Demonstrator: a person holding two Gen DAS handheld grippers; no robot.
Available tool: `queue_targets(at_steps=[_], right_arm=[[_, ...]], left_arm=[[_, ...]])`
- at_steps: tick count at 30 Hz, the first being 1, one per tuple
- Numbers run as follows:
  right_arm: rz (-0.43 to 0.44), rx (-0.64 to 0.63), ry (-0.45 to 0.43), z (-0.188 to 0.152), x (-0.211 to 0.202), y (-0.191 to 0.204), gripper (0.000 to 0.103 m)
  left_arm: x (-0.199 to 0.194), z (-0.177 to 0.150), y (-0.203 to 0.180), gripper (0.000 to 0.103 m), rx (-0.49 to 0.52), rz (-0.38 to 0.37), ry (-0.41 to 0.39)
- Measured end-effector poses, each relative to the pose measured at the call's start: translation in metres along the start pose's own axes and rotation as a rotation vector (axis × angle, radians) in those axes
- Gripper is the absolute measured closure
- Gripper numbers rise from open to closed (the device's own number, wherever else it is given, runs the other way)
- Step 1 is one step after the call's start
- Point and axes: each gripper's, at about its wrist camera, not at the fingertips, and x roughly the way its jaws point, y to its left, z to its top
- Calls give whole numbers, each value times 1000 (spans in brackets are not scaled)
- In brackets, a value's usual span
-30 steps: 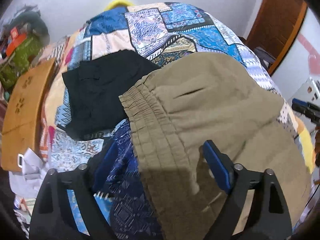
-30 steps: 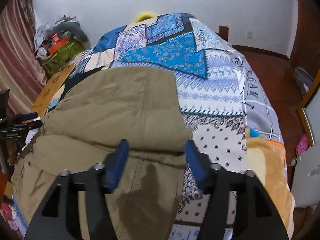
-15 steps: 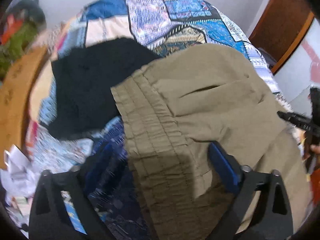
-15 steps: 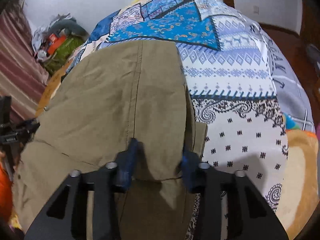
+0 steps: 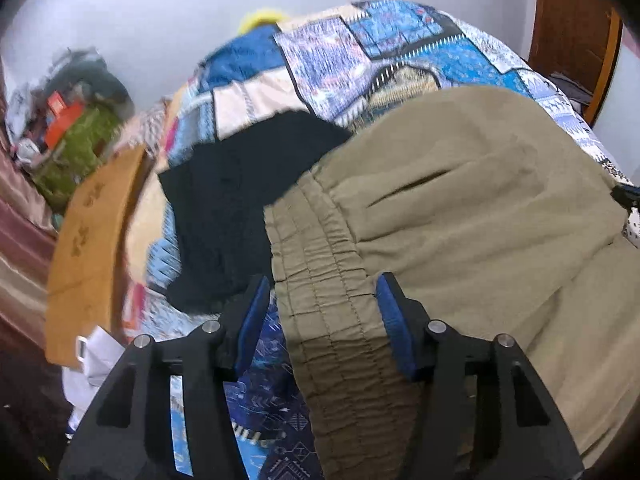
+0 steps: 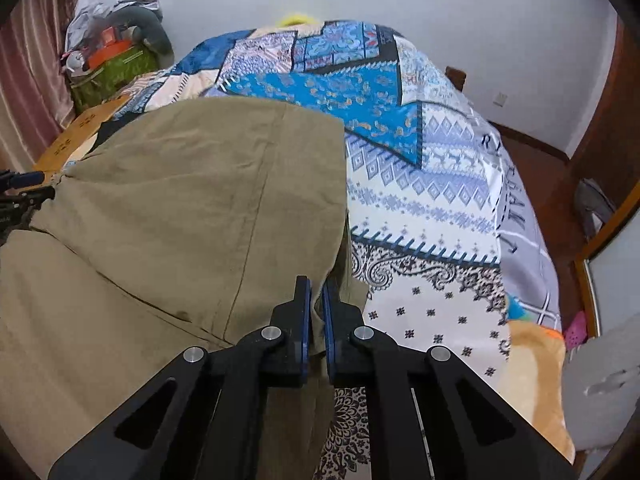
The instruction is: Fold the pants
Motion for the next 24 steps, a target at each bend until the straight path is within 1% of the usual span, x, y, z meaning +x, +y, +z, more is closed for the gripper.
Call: queue_targets(at_steps=[4, 7, 10, 12, 13, 14, 15, 16, 17, 19, 20, 21, 23, 24], right_arm=[[-3, -3, 57, -6, 21, 8, 98], [-15, -9, 78, -2, 21, 10, 98], [22, 37, 85, 1, 11, 3, 94], [29, 49, 80, -1, 3, 6, 93], [25, 49, 78, 0, -2, 5, 88], [22, 47, 75, 1, -5, 6, 79], [20, 44, 64, 3, -9, 6, 72], [17, 45, 43, 5, -16, 5, 58], [14, 46, 28, 7, -20, 4, 48], [10, 50, -30, 15, -33, 2, 41], [9, 51, -50, 20, -37, 2, 38], [10, 52, -73, 26, -43, 1, 36], [15, 53, -106, 37, -47, 1, 27], [19, 54, -119, 44, -47, 0, 25]], left_arm=[[9, -4, -6, 37, 14, -5, 22], [7, -4, 1, 32, -10, -30, 23], [-4, -7, 17, 27, -105, -73, 11], [-12, -9, 27, 26, -159, -105, -1], [-17, -9, 31, 26, -175, -101, -4], [-20, -8, 33, 26, -173, -90, -7], [-23, -7, 34, 26, -163, -72, -13], [-27, -5, 36, 24, -142, -39, -23], [-30, -3, 38, 20, -124, -8, -35], [-33, 2, 45, 16, -110, 27, -57], [-34, 6, 49, 14, -113, 31, -68], [-33, 10, 54, 14, -123, 19, -71], [-28, 18, 64, 13, -156, -35, -67], [-25, 21, 67, 12, -170, -63, -61]])
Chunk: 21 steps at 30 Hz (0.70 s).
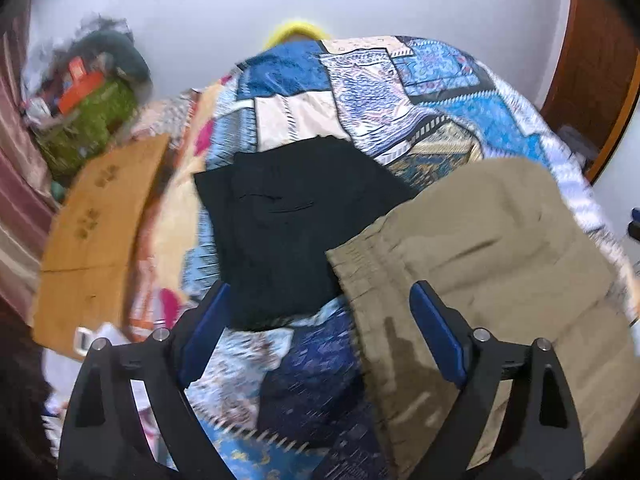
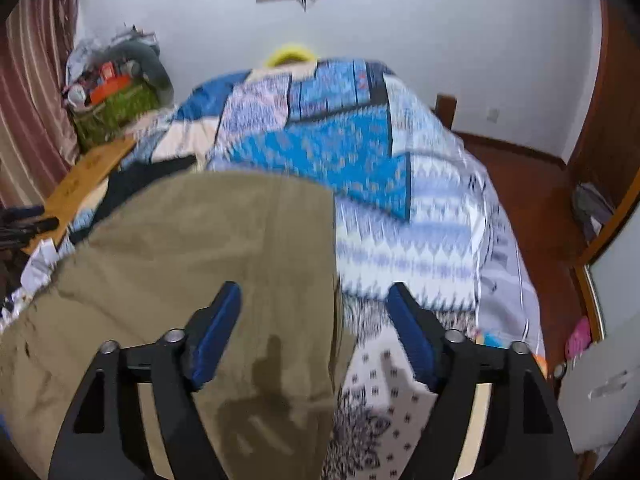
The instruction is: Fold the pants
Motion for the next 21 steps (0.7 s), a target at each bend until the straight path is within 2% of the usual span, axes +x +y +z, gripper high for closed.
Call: queue_targets(at_steps=[3, 12, 15, 19, 21], right_arm=[[14, 2, -18, 16, 9, 2, 24], [1, -27, 20, 60, 83, 3, 24], [8, -1, 45, 70, 112, -3, 24], [35, 55, 90, 72, 148, -8, 25], [56, 92, 132, 68, 162, -10, 26]], left_arm=[[22, 14, 4, 12, -47, -77, 38], [101, 27, 8, 12, -106, -117, 176], [118, 25, 8, 12, -128, -162, 210], [134, 21, -2, 12, -71, -207, 249], [136, 19, -8, 16, -43, -214, 249]])
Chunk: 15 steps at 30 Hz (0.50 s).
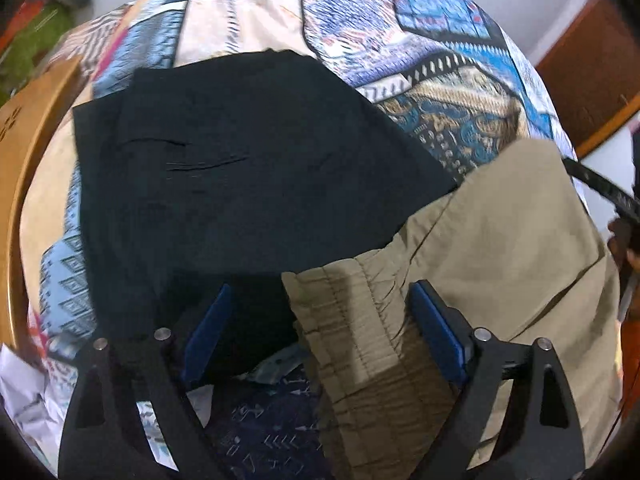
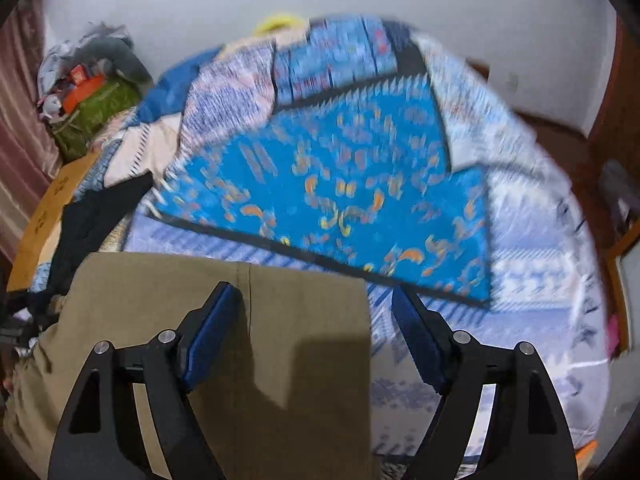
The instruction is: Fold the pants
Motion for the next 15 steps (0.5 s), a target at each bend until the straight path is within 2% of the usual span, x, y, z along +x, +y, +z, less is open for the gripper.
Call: queue_targets(at_steps=[2, 3, 5, 6, 8, 10, 13, 15], right_arm=[[60, 55, 1, -2, 2, -5, 39], [89, 77, 7, -4, 2, -7, 42], [97, 94, 12, -7, -1, -7, 45], [102, 91, 16, -8, -2, -6, 51], [119, 89, 18, -11, -8, -2, 70], [89, 47, 6, -10, -13, 6, 82], [-13, -63, -32, -8, -22, 31, 88], [-27, -81, -70, -5, -34, 36, 93]], left_arm=[[-3, -1, -5, 38, 25, -30, -20], [-4, -2, -8, 42, 33, -42, -23], [-7, -4, -15, 44, 50, -5, -43], [-8, -5, -17, 46, 59, 8, -51], [-13, -8, -21, 52, 74, 35, -75], [-22, -10, -23, 56, 81, 47, -110], [-37, -13, -26, 59, 85, 82, -171], [-51, -10, -25, 61, 68, 95, -202]])
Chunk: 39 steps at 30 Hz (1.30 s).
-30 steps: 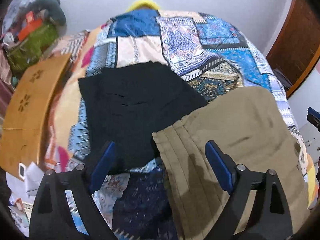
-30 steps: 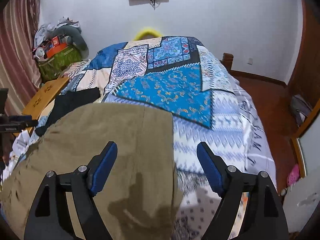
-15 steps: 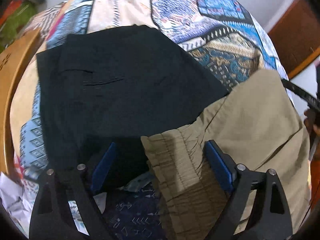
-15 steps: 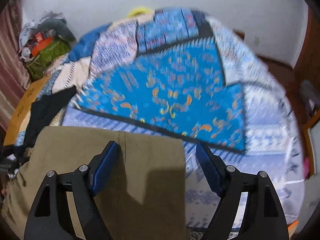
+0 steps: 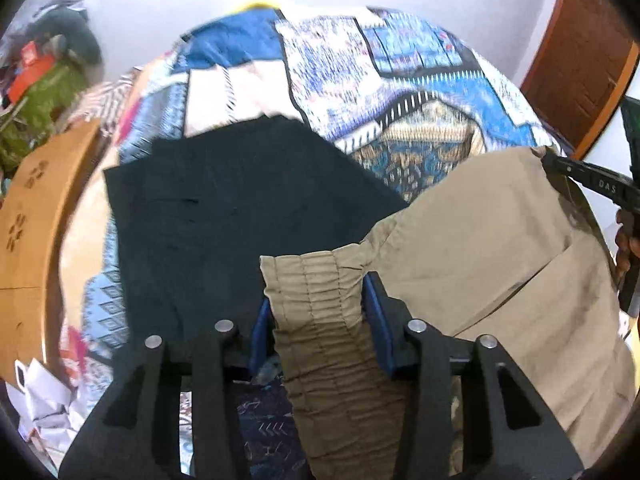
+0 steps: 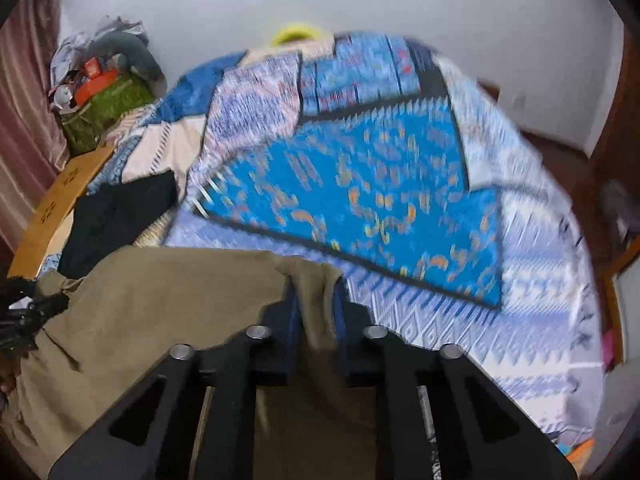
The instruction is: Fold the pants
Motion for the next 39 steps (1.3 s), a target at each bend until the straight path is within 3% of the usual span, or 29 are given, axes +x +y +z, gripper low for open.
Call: queue_targets(at_steps=[4, 11, 17, 18, 19, 20, 32, 39], right_arm=[[-12, 6, -114, 14, -47, 5, 93], [-31, 4, -261, 40, -125, 3, 93], [-49, 4, -346, 26, -190, 4, 93], [-46, 4, -347, 20, -196, 4, 93], [-43, 3, -347, 14, -201, 5, 93], [-39, 3, -346, 5, -207, 6, 93], [-23, -11, -270, -96, -240, 32, 93], [12, 60, -201, -145, -243, 42, 92]], left_arm=[[-34, 18, -4, 62, 14, 30, -72], [-104, 45, -28, 62, 46, 13, -213], [-149, 36, -52, 65, 96, -7, -269], [-156, 30, -55, 69, 103, -15, -271], [-160, 27, -57, 87, 107, -18, -270], [-163, 20, -59, 88, 114, -26, -254], [-173, -63, -58, 93, 121, -54, -166], [-180, -109, -47, 94, 92, -73, -129]])
